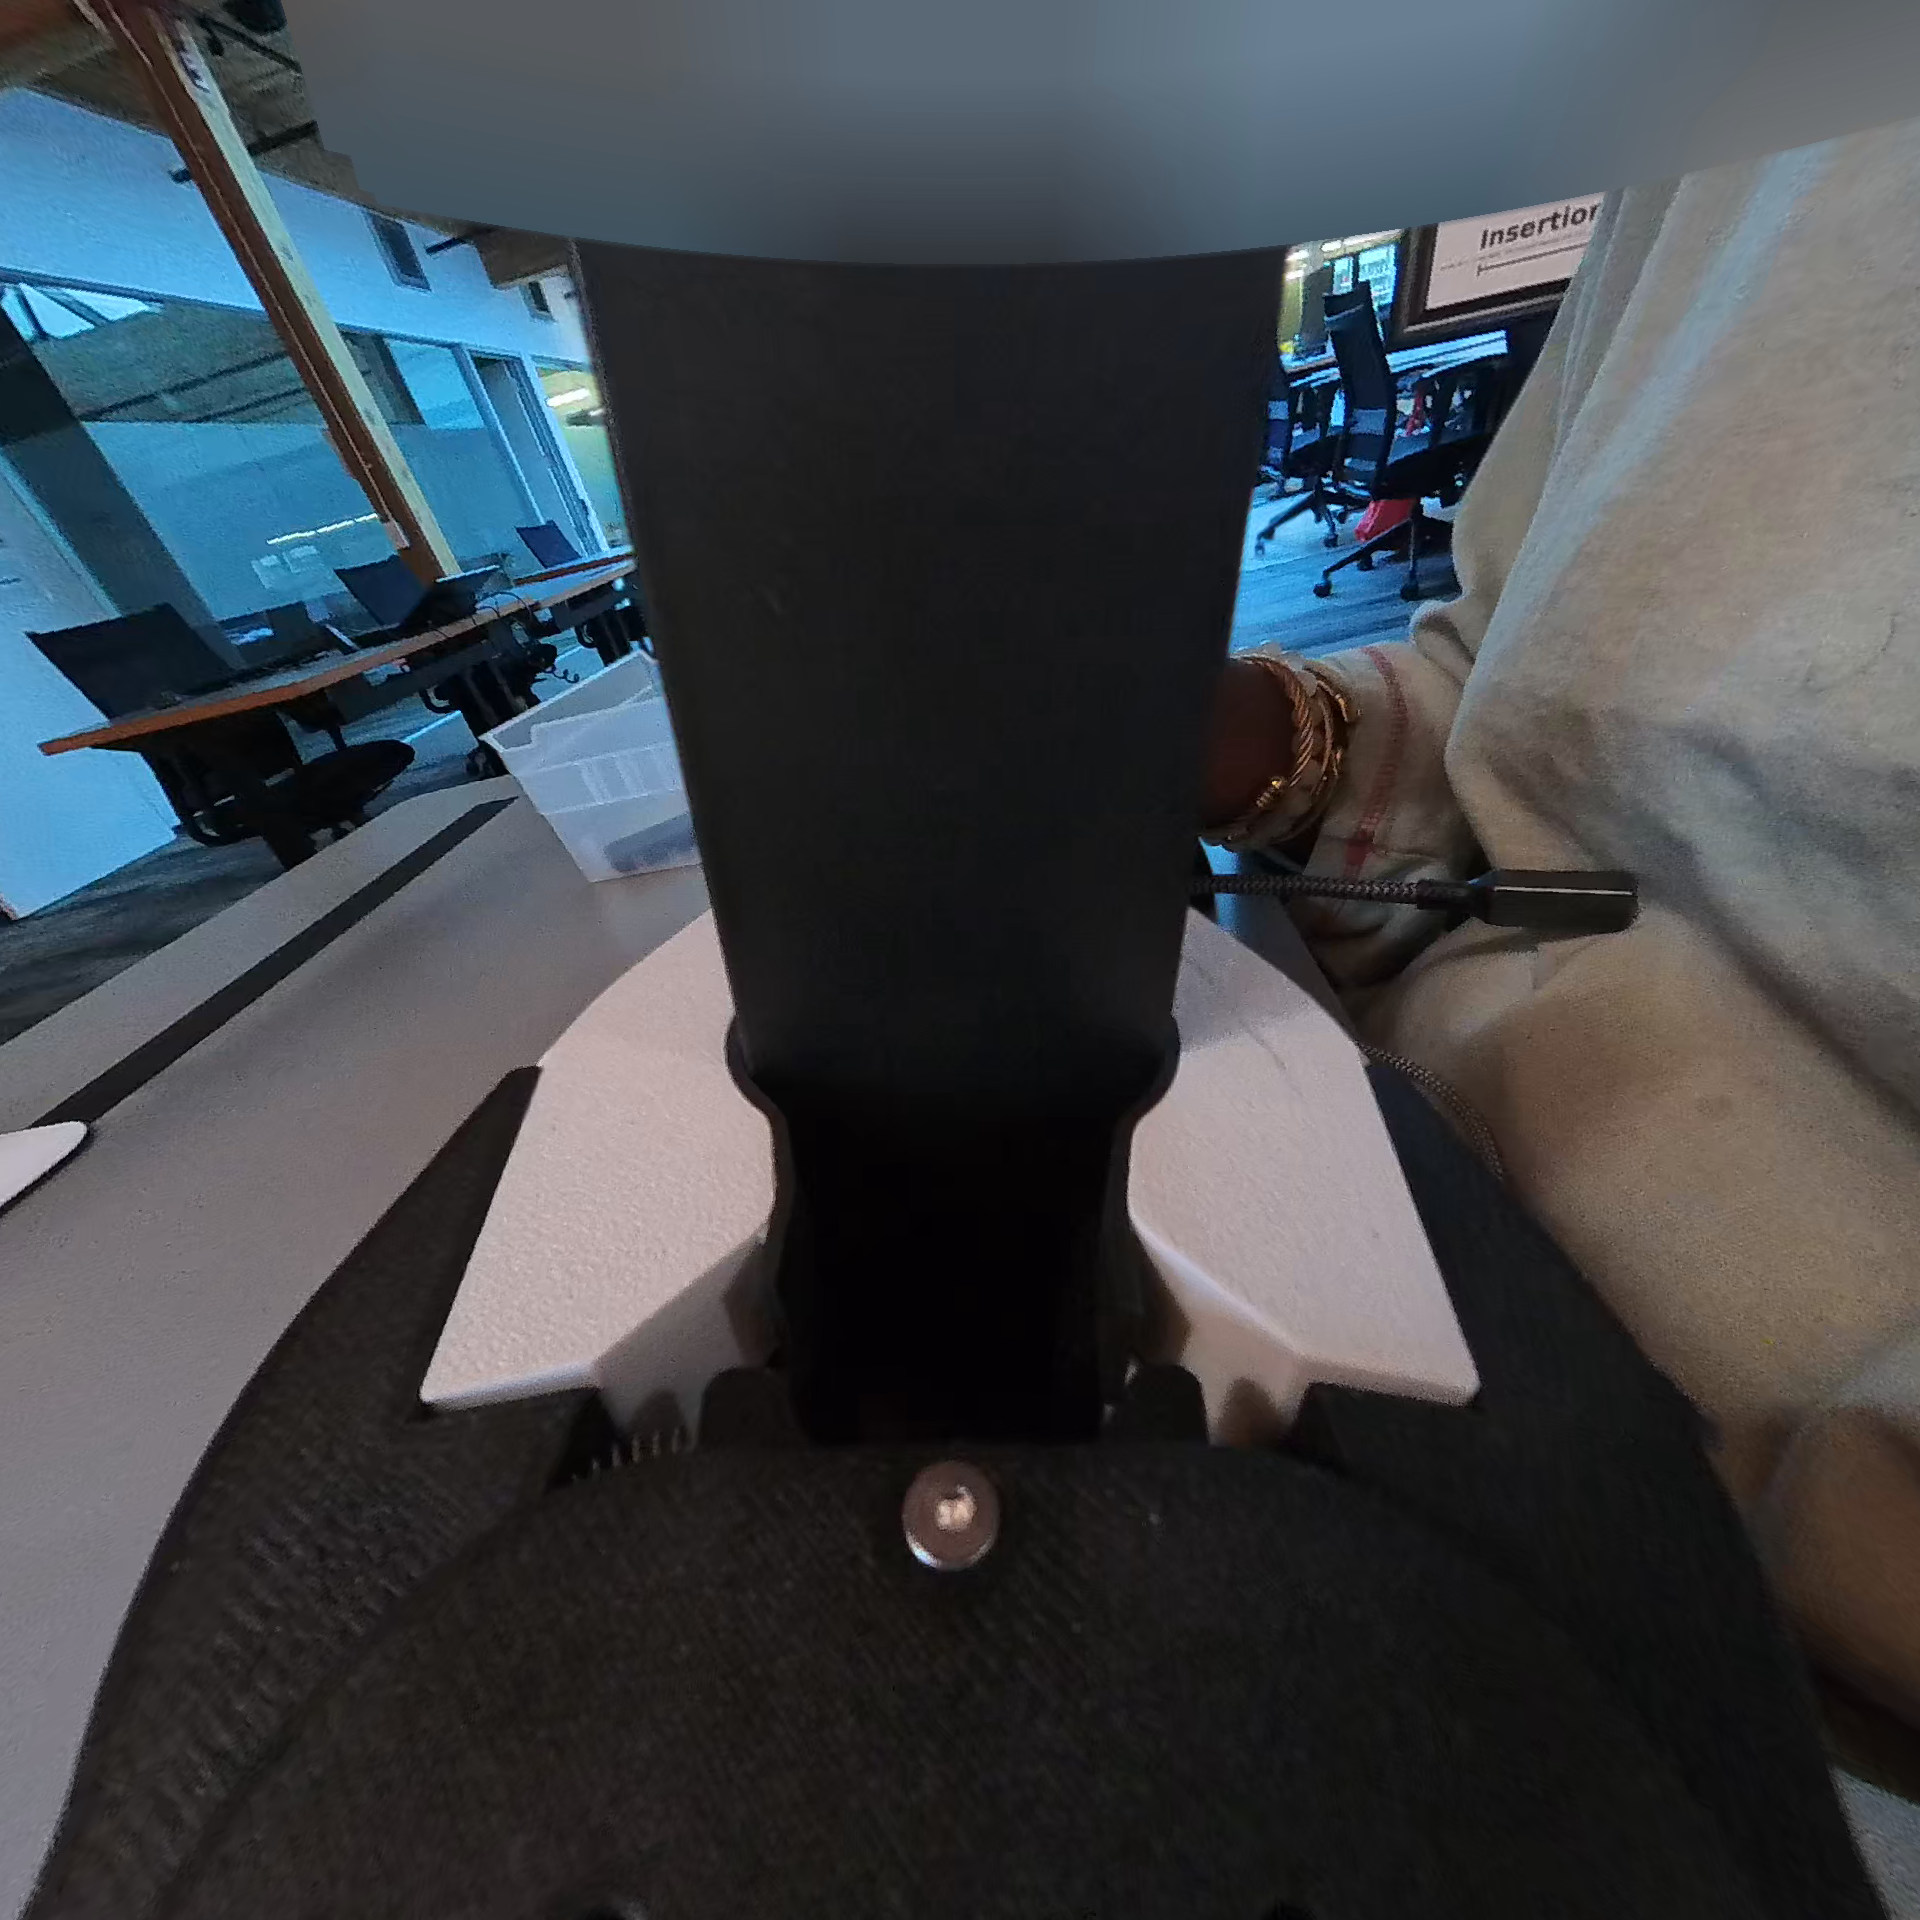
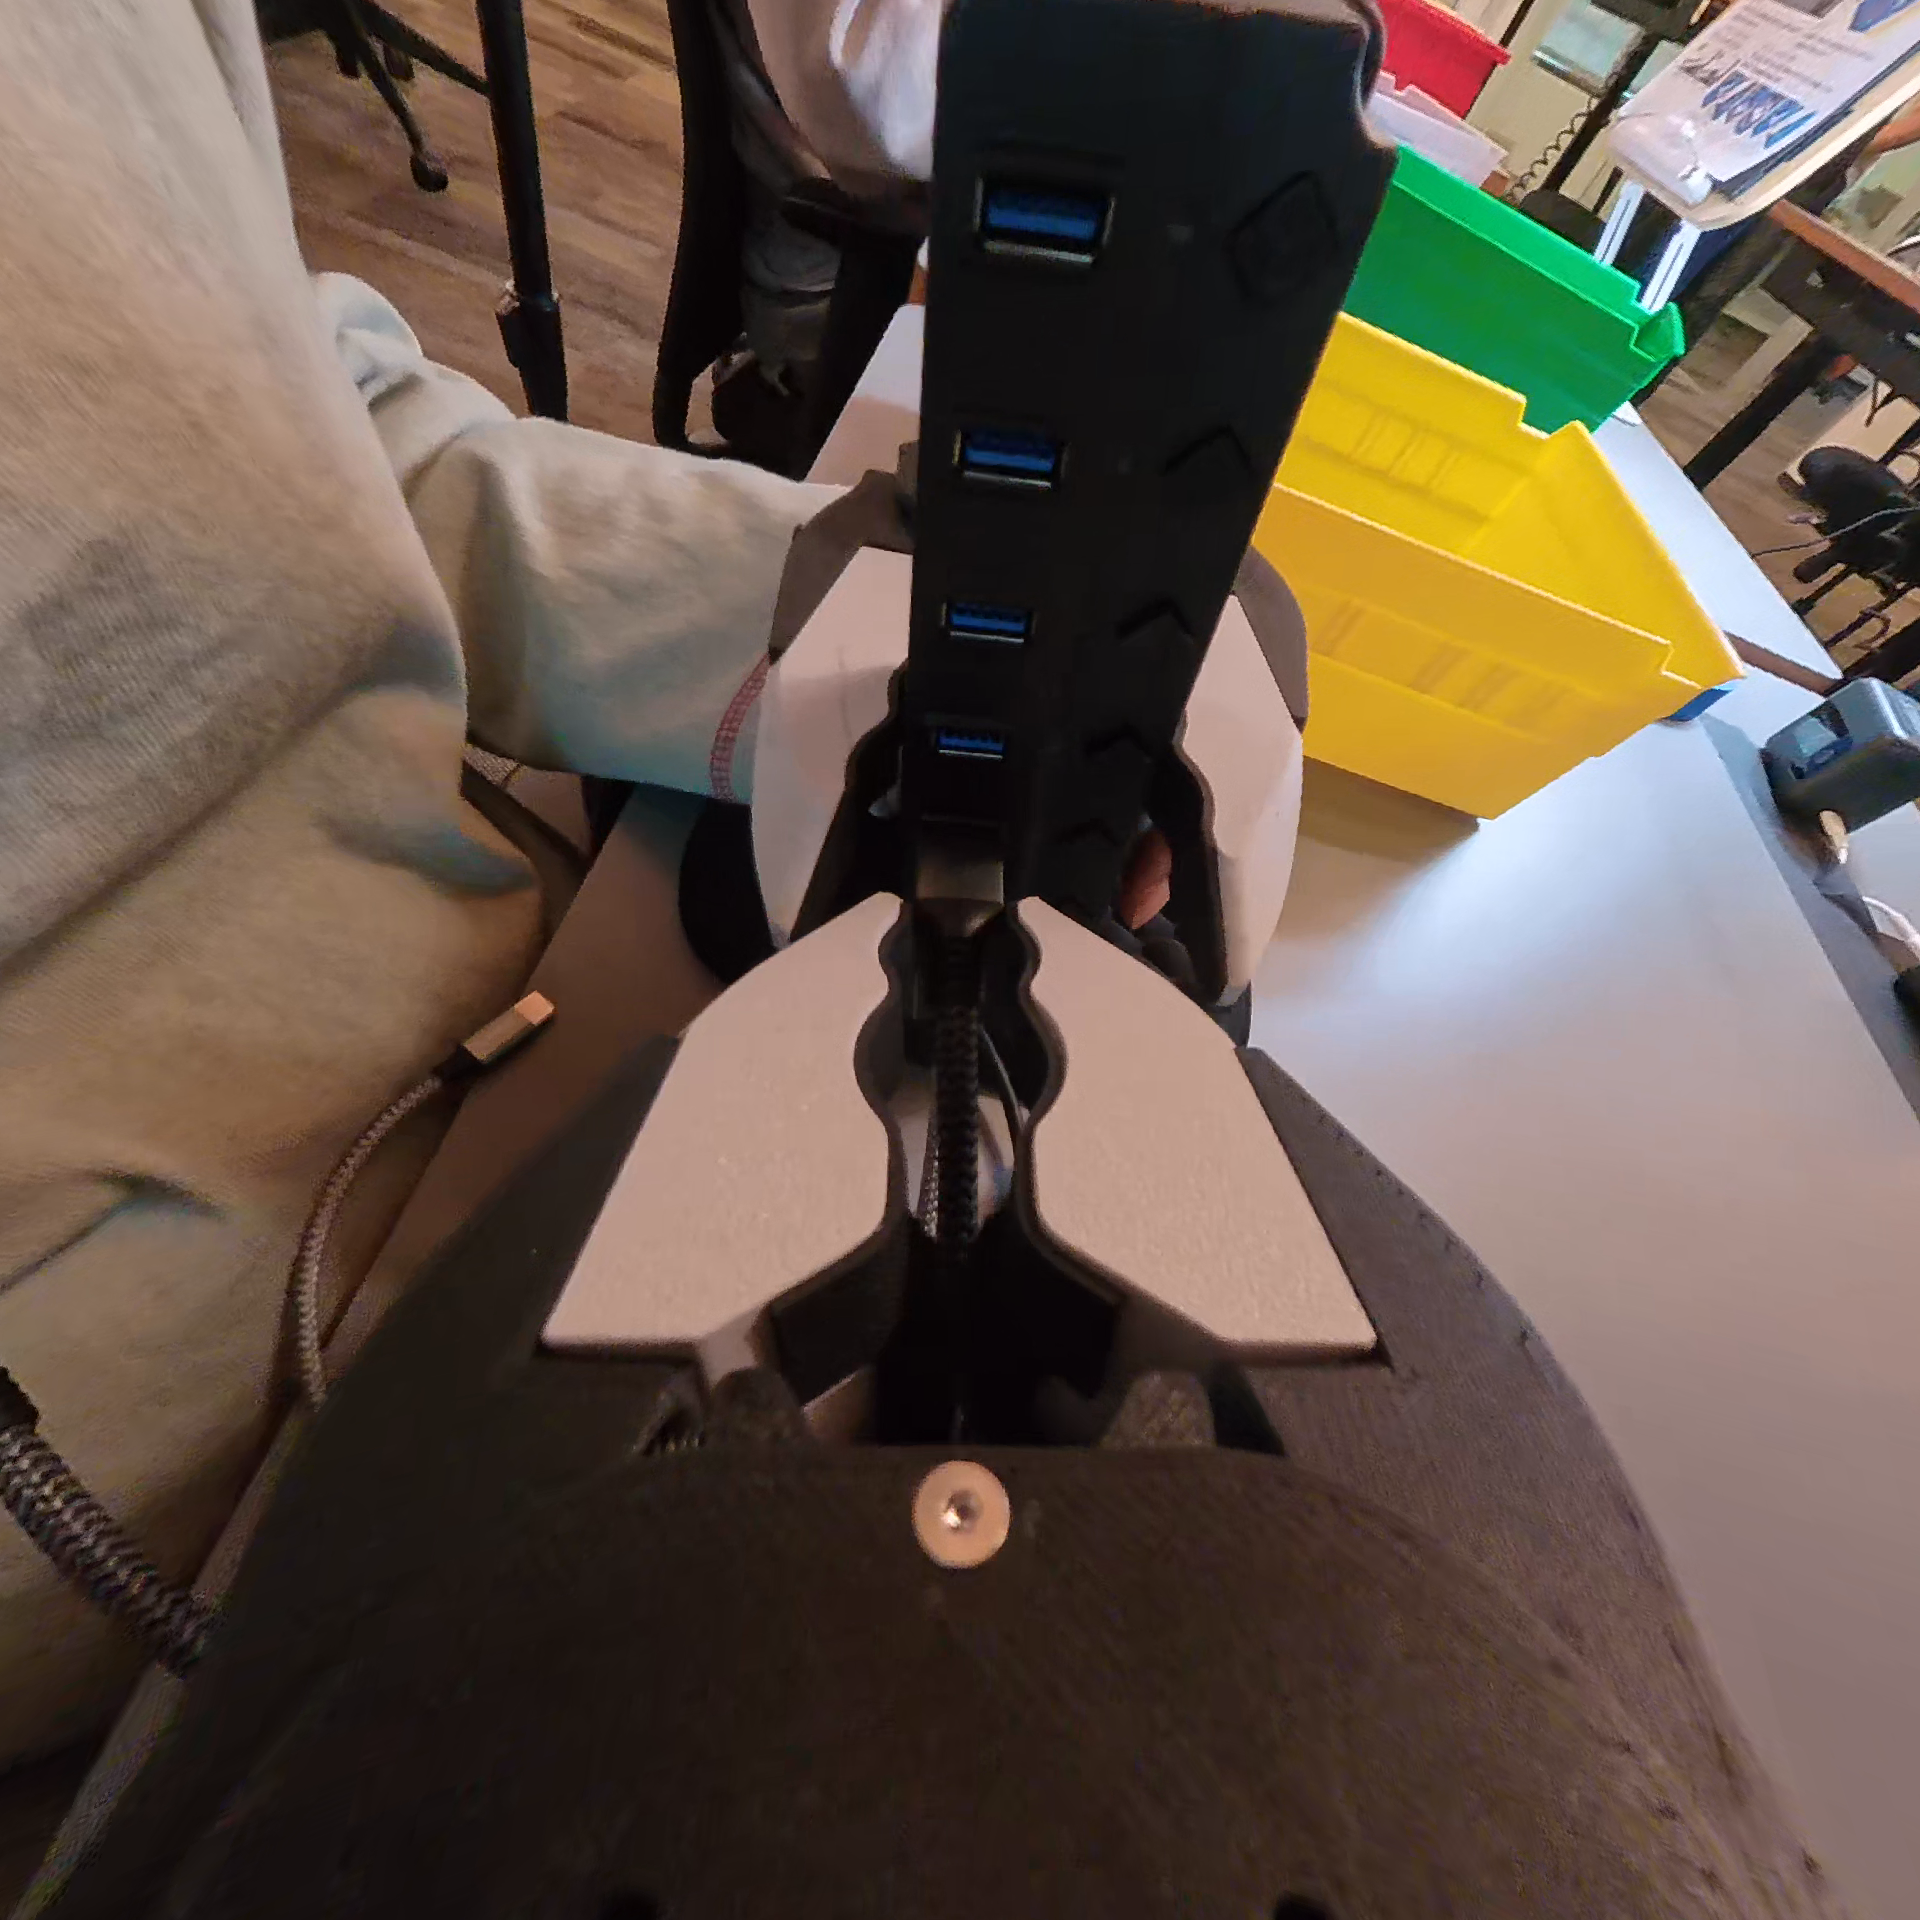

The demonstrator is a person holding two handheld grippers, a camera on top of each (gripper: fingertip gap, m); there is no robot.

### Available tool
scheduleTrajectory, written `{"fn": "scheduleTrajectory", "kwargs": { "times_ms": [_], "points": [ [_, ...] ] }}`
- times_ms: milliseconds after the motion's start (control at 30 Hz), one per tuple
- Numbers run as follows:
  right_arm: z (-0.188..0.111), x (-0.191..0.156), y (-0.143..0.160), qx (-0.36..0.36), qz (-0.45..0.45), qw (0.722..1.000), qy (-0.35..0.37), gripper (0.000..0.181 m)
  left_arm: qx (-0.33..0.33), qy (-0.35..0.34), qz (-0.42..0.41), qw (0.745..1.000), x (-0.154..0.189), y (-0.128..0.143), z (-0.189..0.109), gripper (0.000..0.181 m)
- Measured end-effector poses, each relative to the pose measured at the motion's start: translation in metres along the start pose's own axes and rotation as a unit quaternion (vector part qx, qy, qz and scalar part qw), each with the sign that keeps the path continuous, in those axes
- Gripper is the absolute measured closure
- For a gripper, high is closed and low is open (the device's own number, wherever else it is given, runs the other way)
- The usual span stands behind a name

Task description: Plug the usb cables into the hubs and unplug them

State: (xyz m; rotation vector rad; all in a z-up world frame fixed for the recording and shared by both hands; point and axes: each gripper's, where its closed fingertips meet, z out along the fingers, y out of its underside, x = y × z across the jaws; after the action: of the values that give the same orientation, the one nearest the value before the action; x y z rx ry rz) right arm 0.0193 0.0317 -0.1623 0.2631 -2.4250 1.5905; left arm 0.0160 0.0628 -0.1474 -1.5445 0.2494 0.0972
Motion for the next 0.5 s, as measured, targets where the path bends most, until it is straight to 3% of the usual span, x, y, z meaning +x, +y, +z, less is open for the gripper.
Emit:
{"fn": "scheduleTrajectory", "kwargs": {
  "times_ms": [167, 333, 500],
  "points": [
    [-0.005, 0.001, 0.007, -0.011, -0.020, 0.999, -0.042, 0.166, -0.034, -0.006, -0.001, 0.999, -0.001, 0.010, 0.006, 0.116],
    [-0.005, 0.000, 0.008, -0.020, -0.008, 1.000, -0.009, 0.165, -0.044, -0.006, -0.004, 0.999, -0.002, 0.013, 0.004, 0.116],
    [-0.010, -0.004, 0.015, -0.029, -0.025, 0.999, -0.038, 0.165, -0.078, 0.004, 0.005, 0.997, 0.003, 0.022, 0.010, 0.117]
  ]
}}
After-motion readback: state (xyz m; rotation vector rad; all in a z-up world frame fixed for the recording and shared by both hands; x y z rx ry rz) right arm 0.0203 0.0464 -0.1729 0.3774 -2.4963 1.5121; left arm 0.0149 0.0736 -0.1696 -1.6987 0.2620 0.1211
